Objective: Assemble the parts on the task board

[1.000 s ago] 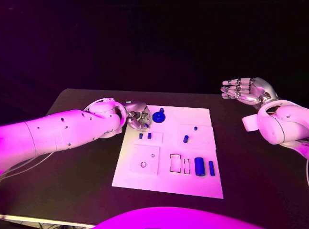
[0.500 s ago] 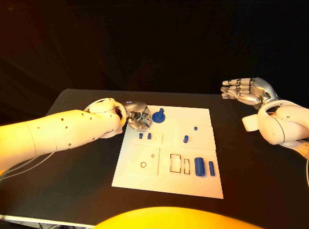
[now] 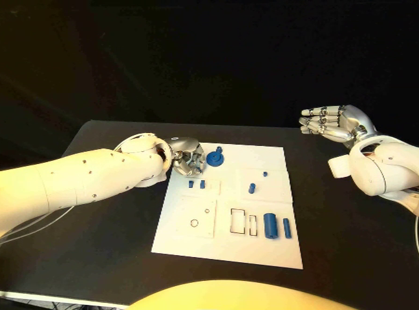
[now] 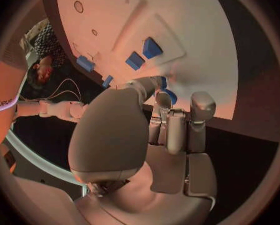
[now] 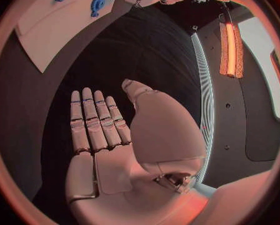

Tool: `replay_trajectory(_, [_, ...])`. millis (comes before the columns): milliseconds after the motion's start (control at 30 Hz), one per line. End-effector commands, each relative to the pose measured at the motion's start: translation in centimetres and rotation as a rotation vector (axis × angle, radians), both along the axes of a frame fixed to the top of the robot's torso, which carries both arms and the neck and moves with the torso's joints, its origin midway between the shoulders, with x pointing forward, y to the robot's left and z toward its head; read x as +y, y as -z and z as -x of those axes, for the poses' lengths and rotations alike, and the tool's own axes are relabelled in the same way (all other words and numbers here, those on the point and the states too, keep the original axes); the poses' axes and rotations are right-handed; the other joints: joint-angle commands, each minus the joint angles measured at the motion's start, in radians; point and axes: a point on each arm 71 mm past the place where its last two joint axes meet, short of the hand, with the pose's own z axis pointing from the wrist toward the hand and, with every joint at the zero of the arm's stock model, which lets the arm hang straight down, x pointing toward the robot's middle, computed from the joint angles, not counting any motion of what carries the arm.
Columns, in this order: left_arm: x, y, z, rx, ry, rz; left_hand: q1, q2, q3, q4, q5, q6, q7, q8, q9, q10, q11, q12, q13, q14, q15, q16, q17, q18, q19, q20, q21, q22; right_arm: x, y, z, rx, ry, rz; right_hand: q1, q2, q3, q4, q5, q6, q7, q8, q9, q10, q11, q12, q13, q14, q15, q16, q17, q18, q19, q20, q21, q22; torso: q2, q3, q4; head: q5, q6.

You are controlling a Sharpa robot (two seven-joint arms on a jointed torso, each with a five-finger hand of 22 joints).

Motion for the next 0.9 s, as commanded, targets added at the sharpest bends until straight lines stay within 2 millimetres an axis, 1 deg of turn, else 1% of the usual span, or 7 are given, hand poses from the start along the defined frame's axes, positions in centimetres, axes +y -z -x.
replay_trajectory(33, [-0.3,0.15,0.14,0.021,0.019,0.003,-0.01,0.002,0.007,0.001,0.003,0.002,0.003,0.004,0.002,-0.009,0.001,-0.004,-0.001,-0.001,0.005,-0.004,0.02,-0.002,-0.007,0.0,-0.004,0.0,0.16,-0.08,0.05,-0.011,-0.017,-0.001,-0.007,0.006,-0.003,-0.001,-0.003,0.01,0.078,-0.004,-0.002,0.004,-0.001,-0.002,0.0,0.008,0.001,-0.003,-0.001,-0.003,-0.006,0.0,0.004,-0.001,0.0,-0.0001,0.0001,0.0,-0.001])
replay_trajectory(367, [-0.33,0.16,0.12,0.021,0.02,0.004,-0.009,0.003,0.01,0.0,0.002,0.003,0.004,0.004,0.002,-0.011,0.002,-0.007,-0.005,0.0,0.006,-0.003,0.022,-0.002,-0.007,0.001,-0.004,0.0,0.16,-0.09,0.06,-0.012,-0.016,-0.001,-0.007,0.006,-0.003,-0.001,-0.003,0.01,0.078,-0.004,-0.002,0.004,-0.001,-0.002,0.0,0.008,0.001,-0.003,-0.001,-0.003,-0.006,0.0,0.004,-0.001,0.0,0.0002,0.0003,-0.001,-0.001])
replay_trajectory(467, [-0.34,0.17,0.11,0.022,0.02,0.005,-0.009,0.002,0.015,-0.001,0.002,0.001,0.006,0.004,0.003,-0.027,0.005,-0.026,-0.033,-0.006,0.008,-0.008,0.01,0.0,-0.015,0.002,-0.011,-0.01,0.15,-0.09,0.06,-0.012,-0.016,-0.001,-0.007,0.006,-0.003,-0.001,-0.003,0.01,0.078,-0.004,-0.002,0.004,-0.001,-0.002,0.0,0.008,0.001,-0.003,-0.001,-0.003,-0.006,0.0,0.004,-0.001,0.0,0.0002,0.0,-0.001,-0.001])
replay_trajectory(567, [-0.34,0.18,0.11,0.024,0.02,0.005,-0.011,-0.001,0.022,-0.002,0.001,-0.002,0.009,0.003,0.005,-0.049,0.008,-0.056,-0.073,-0.012,0.011,-0.014,-0.001,0.003,-0.023,0.005,-0.019,-0.021,0.15,-0.09,0.06,-0.012,-0.016,-0.001,-0.007,0.006,-0.003,-0.001,-0.003,0.01,0.078,-0.004,-0.002,0.004,-0.001,-0.002,0.0,0.008,0.001,-0.003,-0.001,-0.003,-0.006,0.0,0.004,-0.001,0.0,0.0002,-0.0003,-0.001,-0.002])
replay_trajectory(600, [-0.34,0.19,0.11,0.025,0.02,0.005,-0.012,-0.001,0.022,-0.002,0.001,-0.002,0.009,0.003,0.005,-0.051,0.008,-0.058,-0.076,-0.012,0.011,-0.015,-0.002,0.003,-0.024,0.005,-0.02,-0.021,0.15,-0.09,0.06,-0.012,-0.016,-0.001,-0.007,0.006,-0.003,-0.001,-0.003,0.01,0.078,-0.004,-0.002,0.004,-0.001,-0.002,0.0,0.008,0.001,-0.003,-0.001,-0.003,-0.006,0.0,0.004,-0.001,0.0,0.0002,-0.0002,-0.001,-0.002])
replay_trajectory(733, [-0.35,0.2,0.12,0.028,0.02,0.007,-0.014,-0.005,0.028,-0.002,0.0,-0.007,0.011,0.001,0.006,-0.077,0.01,-0.095,-0.125,-0.016,0.013,-0.019,-0.007,0.004,-0.029,0.007,-0.025,-0.028,0.14,-0.09,0.06,-0.012,-0.016,-0.001,-0.007,0.006,-0.003,-0.001,-0.003,0.01,0.078,-0.004,-0.002,0.004,-0.001,-0.002,0.0,0.008,0.001,-0.003,-0.001,-0.003,-0.006,0.0,0.004,-0.001,0.0,0.0005,0.0002,-0.002,-0.002])
replay_trajectory(900, [-0.37,0.23,0.12,0.032,0.02,0.006,-0.016,-0.008,0.031,-0.003,-0.001,-0.009,0.012,-0.001,0.007,-0.078,0.011,-0.106,-0.13,-0.019,0.014,-0.022,-0.013,0.005,-0.032,0.008,-0.029,-0.033,0.14,-0.09,0.06,-0.013,-0.016,-0.001,-0.007,0.006,-0.003,-0.001,-0.003,0.01,0.078,-0.004,-0.002,0.004,-0.001,-0.002,0.0,0.008,0.001,-0.003,-0.001,-0.003,-0.006,0.0,0.004,-0.001,0.0,0.0002,0.0004,-0.002,-0.001])
